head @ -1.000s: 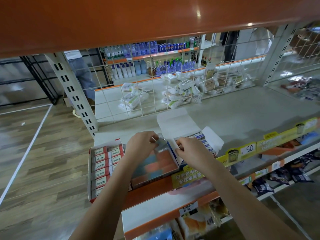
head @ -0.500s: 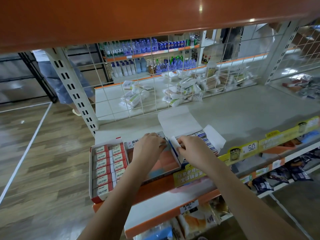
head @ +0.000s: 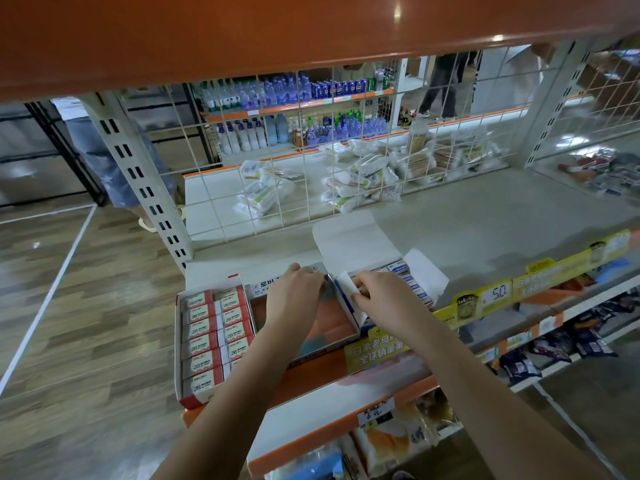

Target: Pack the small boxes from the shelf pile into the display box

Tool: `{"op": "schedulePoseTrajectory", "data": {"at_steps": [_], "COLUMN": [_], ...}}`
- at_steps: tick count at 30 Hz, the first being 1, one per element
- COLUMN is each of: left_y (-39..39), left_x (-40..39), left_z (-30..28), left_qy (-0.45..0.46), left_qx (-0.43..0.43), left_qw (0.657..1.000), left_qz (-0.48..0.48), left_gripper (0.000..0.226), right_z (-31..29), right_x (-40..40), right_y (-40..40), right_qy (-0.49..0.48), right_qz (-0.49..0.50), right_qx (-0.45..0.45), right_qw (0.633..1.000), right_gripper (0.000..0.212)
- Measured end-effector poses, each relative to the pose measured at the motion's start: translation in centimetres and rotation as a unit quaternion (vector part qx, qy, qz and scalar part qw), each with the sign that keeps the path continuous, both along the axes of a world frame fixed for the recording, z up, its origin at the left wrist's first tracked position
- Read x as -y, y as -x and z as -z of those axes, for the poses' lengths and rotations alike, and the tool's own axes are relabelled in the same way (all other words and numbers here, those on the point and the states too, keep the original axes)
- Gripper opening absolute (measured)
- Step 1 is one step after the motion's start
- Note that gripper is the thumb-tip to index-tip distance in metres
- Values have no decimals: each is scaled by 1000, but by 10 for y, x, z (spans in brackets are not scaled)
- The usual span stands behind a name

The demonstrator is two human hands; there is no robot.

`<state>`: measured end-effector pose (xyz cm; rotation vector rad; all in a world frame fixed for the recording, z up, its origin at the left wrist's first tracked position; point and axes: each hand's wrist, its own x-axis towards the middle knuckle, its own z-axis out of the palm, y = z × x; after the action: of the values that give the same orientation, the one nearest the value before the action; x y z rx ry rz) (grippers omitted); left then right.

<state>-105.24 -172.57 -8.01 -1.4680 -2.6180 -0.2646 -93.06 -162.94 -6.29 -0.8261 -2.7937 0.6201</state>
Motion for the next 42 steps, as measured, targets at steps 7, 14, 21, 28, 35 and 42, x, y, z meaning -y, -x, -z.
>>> {"op": "schedulePoseTrajectory", "data": {"at_steps": [7,14,21,28,35,42], "left_y": [-7,-7,-3,-5,5,25], "left_x": [-5,-8,2,1,8,-21], "left_z": [-1,-2,3,3,-17,-73], "left_qy": [43,63,52,57,52,24], "left_qx": [-16,-15,-18,-14,22,-12], "left_qw": [999,998,998,998,998,1000], "left_qz": [-23,-27,2,-13,5,10], "left_gripper": [14,21,24,25,25,26], "right_z": [-3,-10,-18,-20,-18,-40], "right_x": [4,8,4,-1,-17,-60], "right_y": [1,2,0,3,6,10], "right_qy": [-9,8,42,57,63,-114], "right_qz": [-4,-8,-31,-53,-69,-117], "right_qx": [3,7,10,10,7,61], "right_qw": [1000,1000,999,997,996,985], "right_gripper": [16,20,22,27,28,37]}}
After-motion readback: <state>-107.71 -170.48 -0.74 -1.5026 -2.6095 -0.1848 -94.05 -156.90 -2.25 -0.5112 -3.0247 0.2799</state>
